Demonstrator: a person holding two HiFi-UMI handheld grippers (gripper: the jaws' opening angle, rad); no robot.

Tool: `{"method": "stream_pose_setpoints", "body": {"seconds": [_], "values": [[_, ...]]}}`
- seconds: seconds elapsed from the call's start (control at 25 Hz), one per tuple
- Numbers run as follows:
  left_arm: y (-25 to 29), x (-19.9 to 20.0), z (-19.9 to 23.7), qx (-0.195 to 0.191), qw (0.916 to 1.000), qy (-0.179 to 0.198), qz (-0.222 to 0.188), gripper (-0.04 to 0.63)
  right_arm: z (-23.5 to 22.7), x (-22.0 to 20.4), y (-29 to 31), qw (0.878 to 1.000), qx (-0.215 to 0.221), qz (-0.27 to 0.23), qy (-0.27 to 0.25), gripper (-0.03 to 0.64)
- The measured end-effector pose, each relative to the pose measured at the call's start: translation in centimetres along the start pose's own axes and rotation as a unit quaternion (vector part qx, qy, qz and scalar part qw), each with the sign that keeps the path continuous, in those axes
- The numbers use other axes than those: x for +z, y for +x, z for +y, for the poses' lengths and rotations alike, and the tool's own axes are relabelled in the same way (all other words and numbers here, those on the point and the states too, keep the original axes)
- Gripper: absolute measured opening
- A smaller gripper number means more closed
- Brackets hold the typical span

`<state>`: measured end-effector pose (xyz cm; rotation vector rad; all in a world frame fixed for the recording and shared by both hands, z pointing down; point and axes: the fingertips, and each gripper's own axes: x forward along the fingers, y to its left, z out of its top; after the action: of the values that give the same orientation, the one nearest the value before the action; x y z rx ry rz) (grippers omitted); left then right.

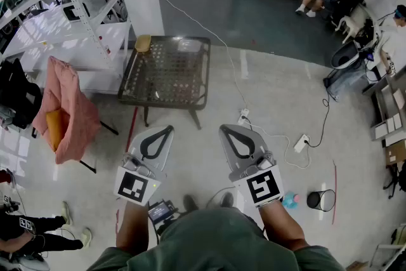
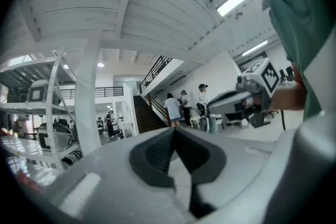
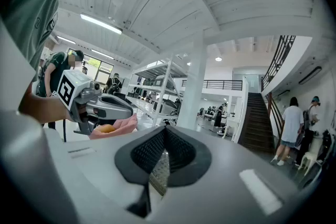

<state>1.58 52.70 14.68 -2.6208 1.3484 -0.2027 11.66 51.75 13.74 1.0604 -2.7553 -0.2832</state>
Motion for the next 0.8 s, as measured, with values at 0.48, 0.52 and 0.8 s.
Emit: {"method": "stream_pose_setpoints", "body": {"seconds": [0.48,0.52,0.8], "values": [[-0.9,-0.1,0.4,-0.01,0.9999,-0.006,-0.003,0.003,1.0,0.4,0.0,1.0,-0.014,0.008,0.001,0.006],[-1.1,-0.2,0.7,-0.01,0.9999,-0.006,-0.003,0.003,1.2,0.5,0.3,1.0,-0.016,0.008,0.002,0.006],[-2.8,-1.2,1.8,-0.02,0.9998,-0.008,-0.006,0.003,2.9,0.6,1.3,0.999,-0.031,0.003,0.02,0.006]]}}
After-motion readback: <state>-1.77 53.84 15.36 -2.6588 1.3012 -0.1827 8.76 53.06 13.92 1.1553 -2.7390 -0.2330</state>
